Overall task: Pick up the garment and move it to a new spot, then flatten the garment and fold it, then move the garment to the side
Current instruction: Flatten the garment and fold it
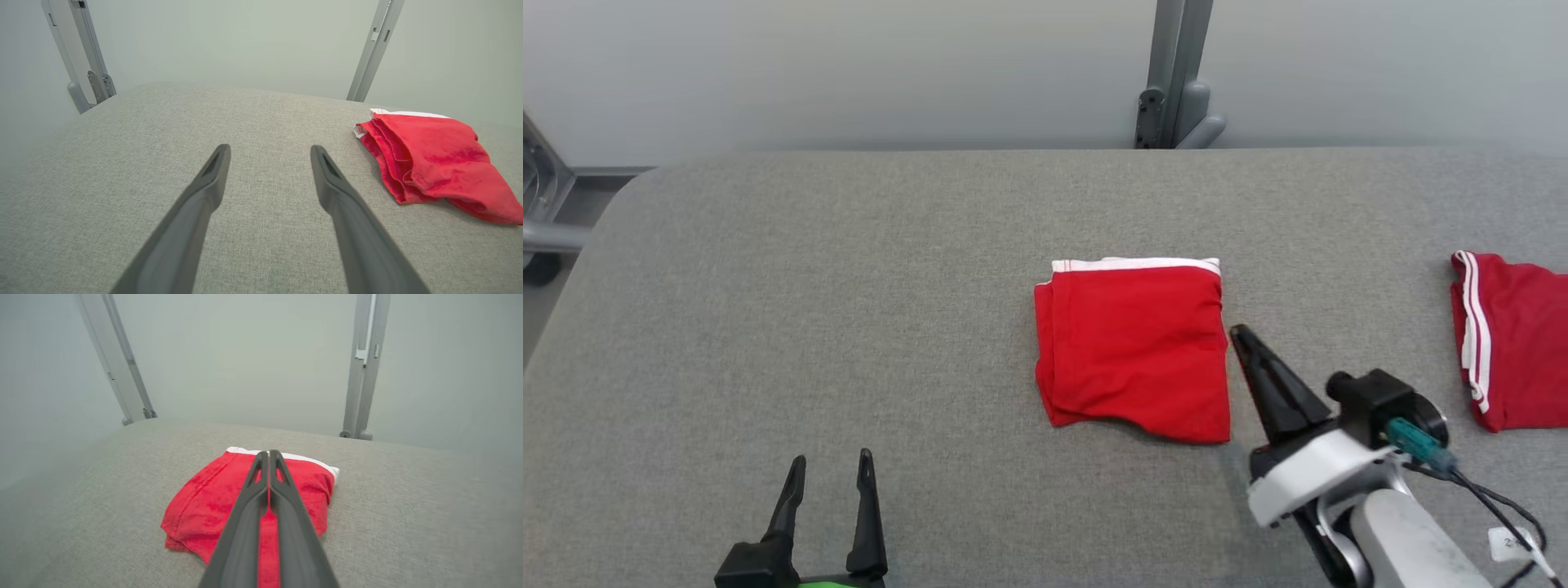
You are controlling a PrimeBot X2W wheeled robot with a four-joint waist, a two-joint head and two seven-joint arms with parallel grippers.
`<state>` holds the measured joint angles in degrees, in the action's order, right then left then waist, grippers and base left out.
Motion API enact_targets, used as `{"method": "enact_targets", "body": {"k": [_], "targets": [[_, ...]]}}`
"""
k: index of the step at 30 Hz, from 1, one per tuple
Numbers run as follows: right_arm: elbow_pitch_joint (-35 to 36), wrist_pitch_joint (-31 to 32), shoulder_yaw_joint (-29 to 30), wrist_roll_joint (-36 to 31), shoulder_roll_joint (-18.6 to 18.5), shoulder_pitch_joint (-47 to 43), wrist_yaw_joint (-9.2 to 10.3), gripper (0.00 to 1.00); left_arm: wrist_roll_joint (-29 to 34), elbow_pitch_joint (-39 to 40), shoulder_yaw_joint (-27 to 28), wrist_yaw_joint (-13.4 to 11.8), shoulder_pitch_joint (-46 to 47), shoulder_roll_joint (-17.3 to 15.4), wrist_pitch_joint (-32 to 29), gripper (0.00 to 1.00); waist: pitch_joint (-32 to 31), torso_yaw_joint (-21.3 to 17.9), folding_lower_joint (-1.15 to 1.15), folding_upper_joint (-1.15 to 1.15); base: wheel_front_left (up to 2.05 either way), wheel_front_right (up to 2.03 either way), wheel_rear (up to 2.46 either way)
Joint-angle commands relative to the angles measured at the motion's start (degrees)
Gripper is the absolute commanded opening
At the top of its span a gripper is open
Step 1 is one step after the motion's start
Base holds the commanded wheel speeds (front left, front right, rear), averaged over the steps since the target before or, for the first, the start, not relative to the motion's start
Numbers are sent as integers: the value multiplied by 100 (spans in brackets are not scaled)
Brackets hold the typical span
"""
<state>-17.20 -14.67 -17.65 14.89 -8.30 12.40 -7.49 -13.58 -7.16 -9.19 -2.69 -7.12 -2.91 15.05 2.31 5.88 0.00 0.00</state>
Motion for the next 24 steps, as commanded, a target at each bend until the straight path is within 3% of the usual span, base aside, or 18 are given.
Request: {"method": "enact_targets", "body": {"k": [1, 8, 17, 24], "targets": [[241, -37, 297, -63, -59, -285, 0, 100, 59, 8, 59, 36, -130, -15, 15, 100, -300, -285, 0, 0, 0, 0, 0], [1201, -50, 1678, -289, -77, -1234, 0, 100, 157, -23, 326, 222, -225, -13, 15, 100, -441, -395, 0, 0, 0, 0, 0], [1050, -51, 2153, -724, 73, -1774, 0, 100, 275, -163, 532, 450, -244, -7, 16, 100, -517, -369, 0, 0, 0, 0, 0], [864, -52, 2184, -818, 200, -1697, 0, 100, 212, -200, 512, 470, -128, -4, 16, 100, -480, -304, 0, 0, 0, 0, 0]]}}
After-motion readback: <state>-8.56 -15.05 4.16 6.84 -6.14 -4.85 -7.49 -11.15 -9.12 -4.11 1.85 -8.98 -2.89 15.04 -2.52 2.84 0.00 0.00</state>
